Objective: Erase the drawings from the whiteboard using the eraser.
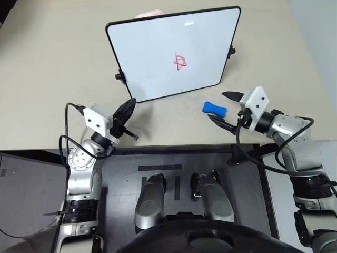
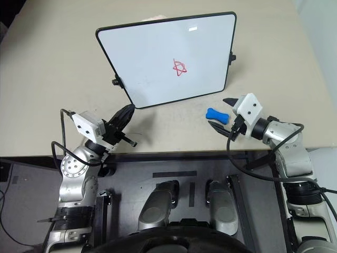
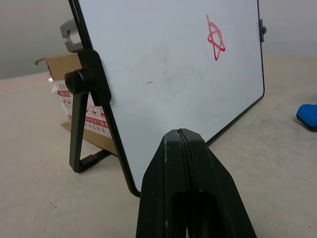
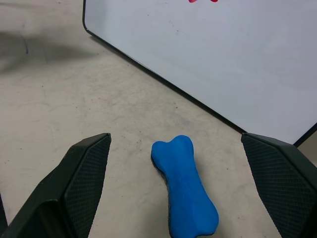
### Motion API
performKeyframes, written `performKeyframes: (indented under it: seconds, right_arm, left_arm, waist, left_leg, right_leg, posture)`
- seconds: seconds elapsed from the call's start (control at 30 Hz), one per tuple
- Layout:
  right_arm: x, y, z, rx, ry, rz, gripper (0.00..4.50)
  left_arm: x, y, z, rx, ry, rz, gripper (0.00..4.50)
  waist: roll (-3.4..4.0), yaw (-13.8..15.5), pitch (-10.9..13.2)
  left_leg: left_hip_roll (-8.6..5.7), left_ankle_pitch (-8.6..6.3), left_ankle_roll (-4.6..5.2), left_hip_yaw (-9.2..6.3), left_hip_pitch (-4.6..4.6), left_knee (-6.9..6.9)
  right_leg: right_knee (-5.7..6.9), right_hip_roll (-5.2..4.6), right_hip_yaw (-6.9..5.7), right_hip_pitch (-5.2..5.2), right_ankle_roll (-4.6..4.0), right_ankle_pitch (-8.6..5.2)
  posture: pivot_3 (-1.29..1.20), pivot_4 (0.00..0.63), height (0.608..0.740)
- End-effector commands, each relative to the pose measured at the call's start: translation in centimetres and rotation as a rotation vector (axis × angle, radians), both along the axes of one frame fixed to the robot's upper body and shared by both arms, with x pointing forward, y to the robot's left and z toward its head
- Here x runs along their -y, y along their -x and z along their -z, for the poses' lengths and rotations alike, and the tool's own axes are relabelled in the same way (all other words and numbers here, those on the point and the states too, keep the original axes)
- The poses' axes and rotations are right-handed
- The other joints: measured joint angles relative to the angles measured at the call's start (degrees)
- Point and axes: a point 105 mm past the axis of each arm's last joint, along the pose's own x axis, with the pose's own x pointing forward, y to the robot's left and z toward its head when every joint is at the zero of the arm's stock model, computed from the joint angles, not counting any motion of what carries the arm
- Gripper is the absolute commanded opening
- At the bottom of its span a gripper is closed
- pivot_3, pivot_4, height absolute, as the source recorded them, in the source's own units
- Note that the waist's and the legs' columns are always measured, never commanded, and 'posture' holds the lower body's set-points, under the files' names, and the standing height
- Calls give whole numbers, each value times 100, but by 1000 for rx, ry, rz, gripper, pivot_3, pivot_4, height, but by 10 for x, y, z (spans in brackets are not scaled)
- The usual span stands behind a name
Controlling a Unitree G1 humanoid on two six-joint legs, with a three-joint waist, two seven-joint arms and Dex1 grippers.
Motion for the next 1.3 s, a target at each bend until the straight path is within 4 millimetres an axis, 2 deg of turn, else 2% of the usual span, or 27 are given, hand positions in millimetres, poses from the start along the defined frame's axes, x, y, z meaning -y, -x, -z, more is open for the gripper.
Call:
performKeyframes:
  seconds: [0.03, 0.47, 0.67, 0.8, 0.9, 1.1, 1.2, 1.3]
  right_arm:
    - [-3, 1, -11, 44, 2, -25, 4458]
    - [-4, 1, -15, 52, 18, -48, 4458]
    - [5, -4, -11, 40, 46, -26, 4458]
    - [4, -8, -20, 56, 51, -35, 4458]
    - [9, -10, -15, 61, 105, -25, 4458]
    - [8, -8, -18, 56, 100, -31, 4458]
    - [0, -4, -11, 7, 83, -52, 4458]
    - [3, -8, -4, -31, 92, -30, 4458]
  left_arm:
    - [1, 4, -11, 40, 1, 2, 0]
    - [10, 0, -7, 47, 29, 0, 0]
    - [24, -2, -5, 57, 55, 19, 0]
    - [30, 3, -9, 67, 44, 62, 0]
    - [26, 4, -4, 55, 42, 61, 0]
    - [18, 2, 1, 40, 34, 54, 0]
    - [14, -1, 1, 43, 30, 47, 0]
    - [16, -2, 1, 46, 34, 46, 0]
  waist:
    - [0, -1, 0]
    - [0, -3, 0]
    - [-1, 4, 0]
    - [0, -7, 0]
    - [-1, -7, 0]
    - [-1, 1, 0]
    - [-1, -1, -1]
    - [-1, 0, 0]
  left_leg:
    - [0, 0, -2, 0, 0, 0]
    - [1, 0, -4, 0, 1, 0]
    - [0, 0, -1, 0, -1, 1]
    - [1, 1, -1, 0, 2, 0]
    - [1, 2, 0, 1, 2, 1]
    - [1, 1, 1, 0, 1, 0]
    - [1, 1, 1, 0, 1, 0]
    - [1, 1, 0, 0, 1, 0]
  right_leg:
    - [0, 0, 0, 0, 0, 0]
    - [1, 0, 0, 0, -1, 1]
    - [-1, 0, 0, 0, 1, 0]
    - [4, 0, 0, 0, 0, 0]
    - [3, 0, 0, 1, 0, 0]
    - [2, 0, 0, 1, 1, 0]
    - [2, 0, 0, 1, 1, 0]
    - [2, 0, 0, 1, 1, 0]
  posture:
    - [0, 150, 740]
    - [0, 150, 740]
    - [0, 150, 740]
    - [0, 150, 740]
    - [0, 150, 740]
    - [0, 150, 740]
    - [0, 150, 740]
    - [0, 150, 740]
